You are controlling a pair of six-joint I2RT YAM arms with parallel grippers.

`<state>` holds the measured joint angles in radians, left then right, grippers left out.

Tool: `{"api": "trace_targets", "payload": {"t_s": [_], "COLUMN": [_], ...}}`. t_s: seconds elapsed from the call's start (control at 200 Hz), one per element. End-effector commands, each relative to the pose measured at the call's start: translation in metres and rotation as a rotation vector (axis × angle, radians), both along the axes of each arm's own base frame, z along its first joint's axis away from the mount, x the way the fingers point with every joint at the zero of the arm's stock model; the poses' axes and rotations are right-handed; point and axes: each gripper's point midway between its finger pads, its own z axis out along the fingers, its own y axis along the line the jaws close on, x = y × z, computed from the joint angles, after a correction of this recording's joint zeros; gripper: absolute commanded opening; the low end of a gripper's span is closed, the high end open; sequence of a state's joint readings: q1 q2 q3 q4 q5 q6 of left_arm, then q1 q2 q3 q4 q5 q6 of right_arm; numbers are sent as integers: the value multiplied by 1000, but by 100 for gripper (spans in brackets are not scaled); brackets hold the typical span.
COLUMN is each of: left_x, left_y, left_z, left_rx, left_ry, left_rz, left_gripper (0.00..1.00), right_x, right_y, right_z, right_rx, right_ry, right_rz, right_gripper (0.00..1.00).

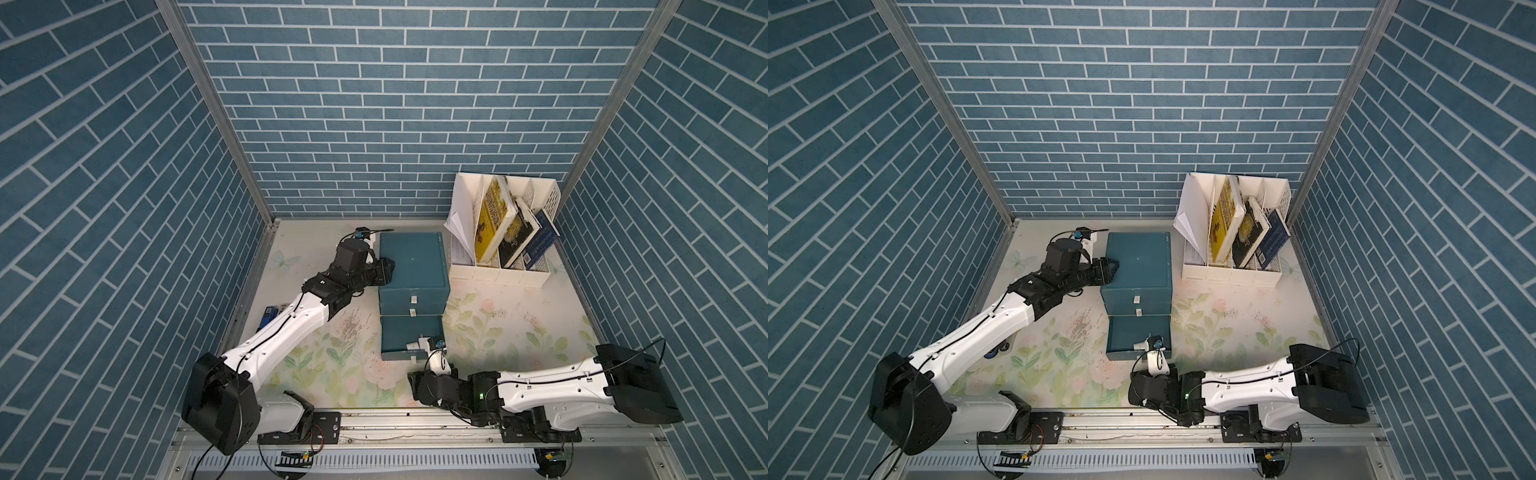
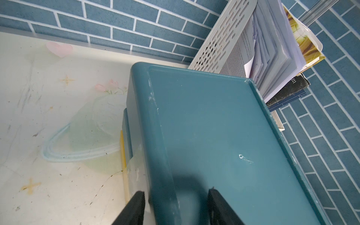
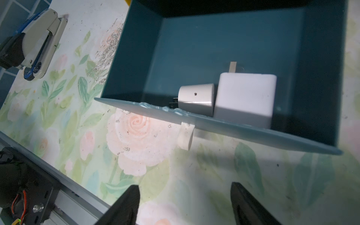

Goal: Place the plugs into the drawer by color
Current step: Close the drawer of the storage box.

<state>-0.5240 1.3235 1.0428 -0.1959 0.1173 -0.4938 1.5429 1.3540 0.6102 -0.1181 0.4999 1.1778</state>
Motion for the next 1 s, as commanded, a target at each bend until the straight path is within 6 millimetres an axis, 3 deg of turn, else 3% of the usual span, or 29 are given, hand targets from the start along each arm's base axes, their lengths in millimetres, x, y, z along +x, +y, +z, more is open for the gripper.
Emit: {"api": "trace_targets", "payload": {"t_s": [0.0, 0.415, 0.575, 0.85, 0.995], "left_x": [-10, -14, -15, -17, -18], "left_y": [6, 5, 6, 6, 8], "left_z": [-19, -28, -29, -35, -38], "left_rx": [25, 32, 37, 46, 54], "left_ry": [59, 78, 79, 87, 92], "left_rz": [-5, -19, -21, -28, -28], "left_gripper": [56, 55, 55, 54, 54], "right_x": [5, 19, 26, 37, 44], "right_y": [1, 0, 7, 17, 20], "right_z": [-4, -13, -7, -3, 1], "right_rx": [20, 48, 69, 39, 27], "right_ry": [17, 26, -5, -54, -85], "right_rz": [-34, -76, -69, -74, -80], "right_gripper": [79, 79, 77, 70, 61]}}
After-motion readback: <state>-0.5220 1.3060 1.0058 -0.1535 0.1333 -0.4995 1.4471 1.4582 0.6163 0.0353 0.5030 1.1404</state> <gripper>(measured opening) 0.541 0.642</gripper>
